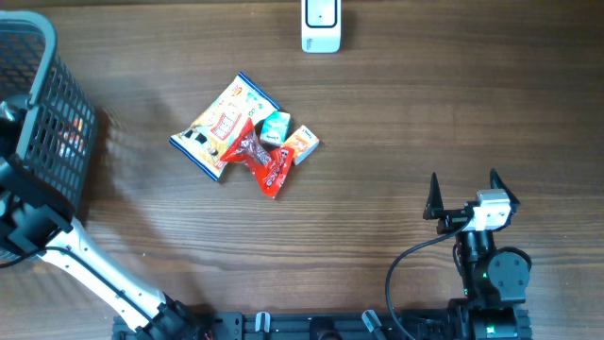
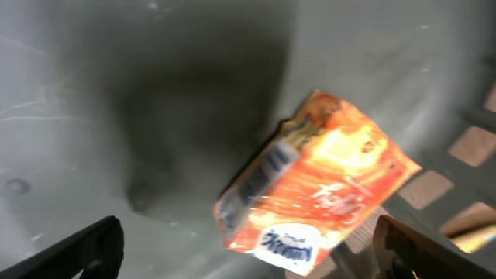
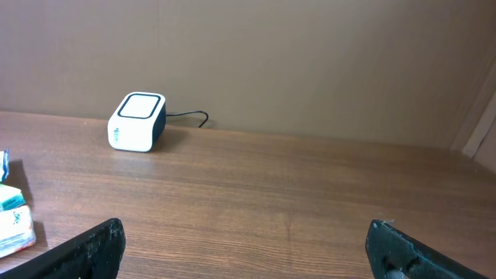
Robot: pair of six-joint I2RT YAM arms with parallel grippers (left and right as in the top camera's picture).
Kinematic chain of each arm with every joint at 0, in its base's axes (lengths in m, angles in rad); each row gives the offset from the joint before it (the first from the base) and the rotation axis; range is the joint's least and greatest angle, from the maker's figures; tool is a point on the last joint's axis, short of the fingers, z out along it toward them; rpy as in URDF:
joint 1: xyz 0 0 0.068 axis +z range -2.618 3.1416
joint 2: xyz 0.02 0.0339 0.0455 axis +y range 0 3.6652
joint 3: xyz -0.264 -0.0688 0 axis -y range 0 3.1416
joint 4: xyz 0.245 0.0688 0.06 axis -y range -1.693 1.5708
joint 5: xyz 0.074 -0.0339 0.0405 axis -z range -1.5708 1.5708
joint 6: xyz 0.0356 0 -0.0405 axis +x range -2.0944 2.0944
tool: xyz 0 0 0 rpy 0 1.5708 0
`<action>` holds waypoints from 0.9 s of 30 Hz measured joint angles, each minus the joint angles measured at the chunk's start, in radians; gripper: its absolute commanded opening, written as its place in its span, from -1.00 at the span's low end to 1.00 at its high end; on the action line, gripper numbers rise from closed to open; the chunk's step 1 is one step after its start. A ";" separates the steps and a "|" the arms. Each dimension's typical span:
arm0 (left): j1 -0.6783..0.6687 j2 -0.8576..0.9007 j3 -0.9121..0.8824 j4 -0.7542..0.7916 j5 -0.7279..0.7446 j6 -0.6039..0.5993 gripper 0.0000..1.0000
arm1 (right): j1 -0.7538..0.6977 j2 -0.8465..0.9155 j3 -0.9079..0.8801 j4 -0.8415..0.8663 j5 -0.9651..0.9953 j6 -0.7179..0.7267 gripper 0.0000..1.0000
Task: Scan the item barcode
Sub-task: 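Grasp the orange tissue pack in the basket with the left gripper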
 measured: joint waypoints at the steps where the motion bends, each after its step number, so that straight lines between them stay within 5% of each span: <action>1: 0.000 0.000 0.000 0.000 0.013 0.009 1.00 | 0.000 0.000 0.000 0.000 0.000 0.000 0.99; 9: -0.021 0.000 0.000 0.024 0.071 0.092 0.82 | 0.000 0.000 0.000 0.000 0.000 0.000 0.99; 14: -0.060 0.000 0.000 0.032 0.053 0.117 0.40 | 0.000 0.000 0.000 0.000 0.000 0.000 0.99; 20: -0.086 0.000 0.000 0.039 -0.042 0.117 0.44 | 0.000 0.000 0.000 0.000 0.000 0.000 1.00; 27: -0.088 0.000 0.000 0.037 -0.132 0.097 -0.69 | 0.000 0.000 0.000 0.000 0.000 0.000 1.00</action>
